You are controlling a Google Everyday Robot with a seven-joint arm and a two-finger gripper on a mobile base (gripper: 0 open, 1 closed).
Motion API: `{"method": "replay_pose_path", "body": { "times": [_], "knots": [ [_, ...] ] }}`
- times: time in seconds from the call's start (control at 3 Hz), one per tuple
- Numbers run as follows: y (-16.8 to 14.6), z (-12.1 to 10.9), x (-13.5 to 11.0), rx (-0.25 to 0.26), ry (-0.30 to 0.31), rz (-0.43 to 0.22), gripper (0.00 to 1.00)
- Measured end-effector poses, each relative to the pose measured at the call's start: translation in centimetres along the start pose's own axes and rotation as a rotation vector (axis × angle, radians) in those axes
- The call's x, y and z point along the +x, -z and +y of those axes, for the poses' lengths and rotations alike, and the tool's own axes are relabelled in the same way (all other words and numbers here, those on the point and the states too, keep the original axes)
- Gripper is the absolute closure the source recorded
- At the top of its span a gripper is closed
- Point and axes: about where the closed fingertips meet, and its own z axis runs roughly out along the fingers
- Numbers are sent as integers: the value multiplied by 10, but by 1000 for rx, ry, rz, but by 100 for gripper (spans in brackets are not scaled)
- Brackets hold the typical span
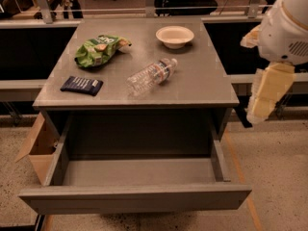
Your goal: Place water bottle into top drawer
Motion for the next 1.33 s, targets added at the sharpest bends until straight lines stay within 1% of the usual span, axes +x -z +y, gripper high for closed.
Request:
{"method": "replay_pose_path", "body": {
  "times": [0.33,0.67,1.0,1.33],
  "knots": [
    [-26,-28,-53,-15,171,-17,0],
    [-53,-51,-108,-42,326,-41,0],
    [-87,-63,-160,-69,449,-72,0],
    [-125,-69,-190,-93,523,-87,0]
  ]
}}
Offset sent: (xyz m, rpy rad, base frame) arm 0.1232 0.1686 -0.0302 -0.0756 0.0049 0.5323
